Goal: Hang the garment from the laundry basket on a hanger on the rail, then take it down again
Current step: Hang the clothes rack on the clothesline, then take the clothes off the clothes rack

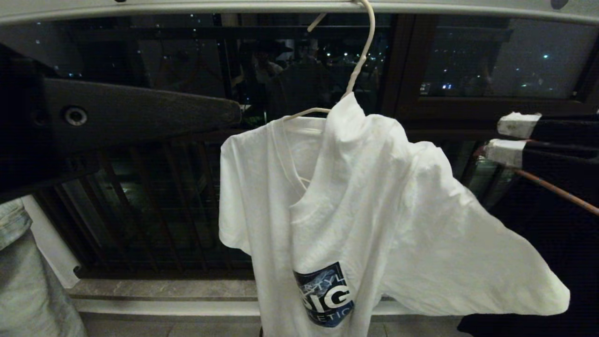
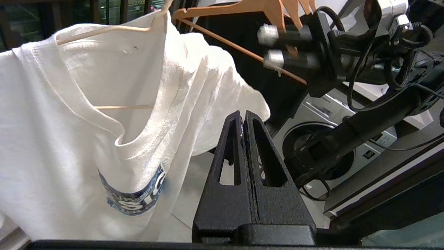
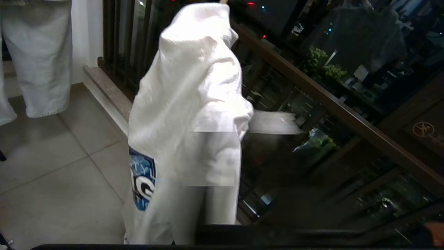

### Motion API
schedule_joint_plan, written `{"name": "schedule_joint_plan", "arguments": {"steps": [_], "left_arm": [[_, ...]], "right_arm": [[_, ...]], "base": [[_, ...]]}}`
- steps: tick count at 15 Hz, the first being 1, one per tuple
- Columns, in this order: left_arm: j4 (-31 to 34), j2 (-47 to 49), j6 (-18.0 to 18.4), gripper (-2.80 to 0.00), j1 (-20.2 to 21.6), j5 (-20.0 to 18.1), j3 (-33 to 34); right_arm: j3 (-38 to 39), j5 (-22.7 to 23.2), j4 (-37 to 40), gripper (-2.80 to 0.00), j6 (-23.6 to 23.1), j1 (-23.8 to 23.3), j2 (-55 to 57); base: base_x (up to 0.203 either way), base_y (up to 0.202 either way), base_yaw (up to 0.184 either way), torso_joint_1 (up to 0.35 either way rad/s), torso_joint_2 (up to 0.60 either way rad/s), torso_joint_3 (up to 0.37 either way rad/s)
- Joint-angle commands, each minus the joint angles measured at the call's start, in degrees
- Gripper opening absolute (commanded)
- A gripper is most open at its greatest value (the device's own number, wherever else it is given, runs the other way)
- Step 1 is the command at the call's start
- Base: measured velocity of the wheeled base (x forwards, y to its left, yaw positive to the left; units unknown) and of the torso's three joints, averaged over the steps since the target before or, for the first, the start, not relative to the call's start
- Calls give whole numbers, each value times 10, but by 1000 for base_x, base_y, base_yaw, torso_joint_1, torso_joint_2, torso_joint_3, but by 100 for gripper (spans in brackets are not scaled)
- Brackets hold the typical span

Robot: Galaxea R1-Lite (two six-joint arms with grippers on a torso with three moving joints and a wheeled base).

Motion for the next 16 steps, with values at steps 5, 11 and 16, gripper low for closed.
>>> {"name": "schedule_joint_plan", "arguments": {"steps": [5, 11, 16], "left_arm": [[0, -2, -2, -280, 0, -1, 0], [0, -4, -2, -280, 0, -1, 0], [0, -8, -2, -280, 0, -1, -1]], "right_arm": [[9, -6, 4, -280, -3, 0, -13], [23, -7, 1, -280, -4, 0, -24], [28, -10, 2, -280, -3, -1, -39]], "base": [[0, 0, 0, 21, -39, -23], [0, 0, 0, 145, -305, -156], [0, 0, 0, 99, -194, -99]]}}
